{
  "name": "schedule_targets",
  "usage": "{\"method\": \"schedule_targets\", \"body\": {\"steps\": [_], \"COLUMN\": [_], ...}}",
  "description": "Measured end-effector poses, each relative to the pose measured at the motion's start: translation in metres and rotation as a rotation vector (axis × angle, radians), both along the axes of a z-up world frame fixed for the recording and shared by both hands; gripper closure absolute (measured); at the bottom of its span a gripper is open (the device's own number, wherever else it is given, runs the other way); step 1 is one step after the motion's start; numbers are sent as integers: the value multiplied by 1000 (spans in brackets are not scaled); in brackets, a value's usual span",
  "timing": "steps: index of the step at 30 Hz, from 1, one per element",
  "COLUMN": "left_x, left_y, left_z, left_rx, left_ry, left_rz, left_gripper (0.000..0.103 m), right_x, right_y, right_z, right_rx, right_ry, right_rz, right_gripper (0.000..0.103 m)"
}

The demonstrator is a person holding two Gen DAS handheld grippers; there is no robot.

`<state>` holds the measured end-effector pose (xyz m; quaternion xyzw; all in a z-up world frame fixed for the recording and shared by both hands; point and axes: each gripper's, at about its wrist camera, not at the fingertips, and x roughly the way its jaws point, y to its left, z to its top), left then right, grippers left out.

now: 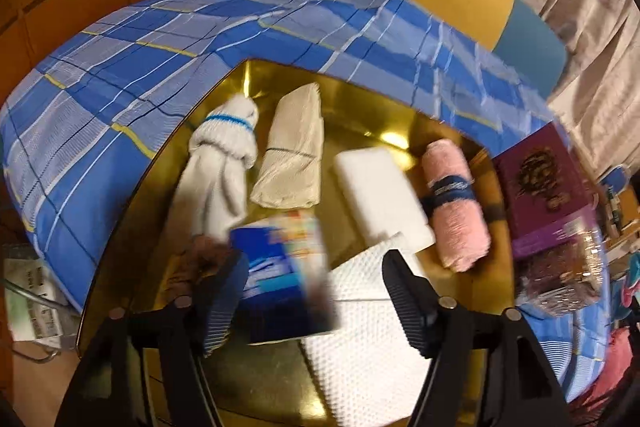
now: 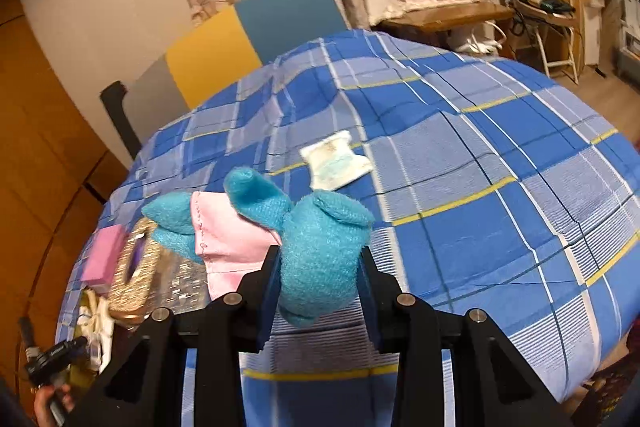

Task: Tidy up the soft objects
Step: 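Carry the Tempo pack into the gold tray, open left gripper while right holds plush, then lower the teal plush toy into the gold tray and open the right gripper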

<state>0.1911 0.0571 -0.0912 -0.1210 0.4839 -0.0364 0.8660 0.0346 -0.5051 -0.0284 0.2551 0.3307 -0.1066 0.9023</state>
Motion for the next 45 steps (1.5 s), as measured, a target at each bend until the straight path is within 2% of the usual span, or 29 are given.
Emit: {"method": "schedule_targets", "body": {"steps": [4, 9, 15, 23, 31, 40, 45], "left_x": [-7, -23, -49, -70, -74, -75, -76], "left_y": [4, 20, 33, 49, 69, 73, 72], "left_z": [12, 23, 28, 19, 15, 20, 20], "left_rx": [-30, -128, -120, -85, -141, -152, -158], "left_ry": [-44, -101, -162, -180, -170, -176, -174], "left_rz": [-13, 15, 30, 22, 70, 81, 79], "left_gripper": [32, 32, 32, 32, 33, 33, 33], "right_x": [-4, 3, 23, 55, 88, 111, 112], "right_y": [28, 84, 173, 275, 358, 389, 401], "right_z": [22, 45, 56, 34, -4, -35, -40], "right_rx": [-3, -8, -17, -30, -207, -361, -464], "right_ry": [-39, -82, -97, -43, 67, 161, 152], "right_rz": [65, 200, 418, 615, 771, 843, 887], "right_gripper": [66, 66, 66, 66, 65, 61, 56]}}
